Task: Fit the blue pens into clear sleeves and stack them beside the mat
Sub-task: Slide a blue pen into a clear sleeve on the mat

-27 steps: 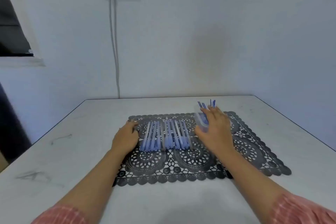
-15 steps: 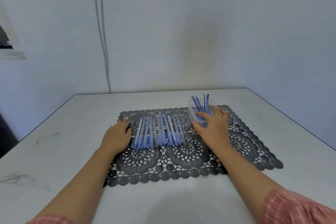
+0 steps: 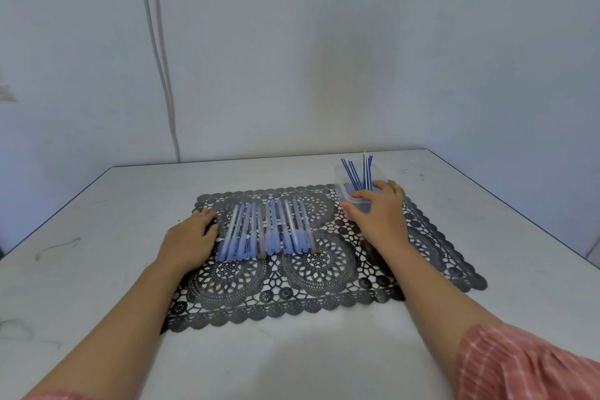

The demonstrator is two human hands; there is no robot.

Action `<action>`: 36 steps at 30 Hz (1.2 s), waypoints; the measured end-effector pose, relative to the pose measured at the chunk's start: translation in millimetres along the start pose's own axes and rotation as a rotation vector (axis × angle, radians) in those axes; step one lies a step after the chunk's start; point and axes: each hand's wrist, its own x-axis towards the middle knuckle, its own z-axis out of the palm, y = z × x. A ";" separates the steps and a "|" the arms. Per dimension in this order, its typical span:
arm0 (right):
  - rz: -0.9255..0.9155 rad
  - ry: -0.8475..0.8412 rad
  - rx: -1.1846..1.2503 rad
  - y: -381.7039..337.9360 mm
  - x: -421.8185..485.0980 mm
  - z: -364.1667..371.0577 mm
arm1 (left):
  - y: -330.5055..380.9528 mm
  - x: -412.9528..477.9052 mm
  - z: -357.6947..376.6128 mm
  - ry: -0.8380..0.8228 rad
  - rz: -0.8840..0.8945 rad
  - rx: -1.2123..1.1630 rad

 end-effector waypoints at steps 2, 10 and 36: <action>0.008 0.001 0.005 4.8 2.7 -2.8 | 0.8 0.1 1.1 -0.001 0.000 -0.002; 0.029 -0.017 0.047 15.9 10.5 -8.7 | 4.3 -4.3 -1.8 -0.002 -0.007 -0.068; -0.620 -0.835 -0.336 -55.3 -24.2 38.0 | 39.6 -23.5 -0.9 -0.271 0.536 0.121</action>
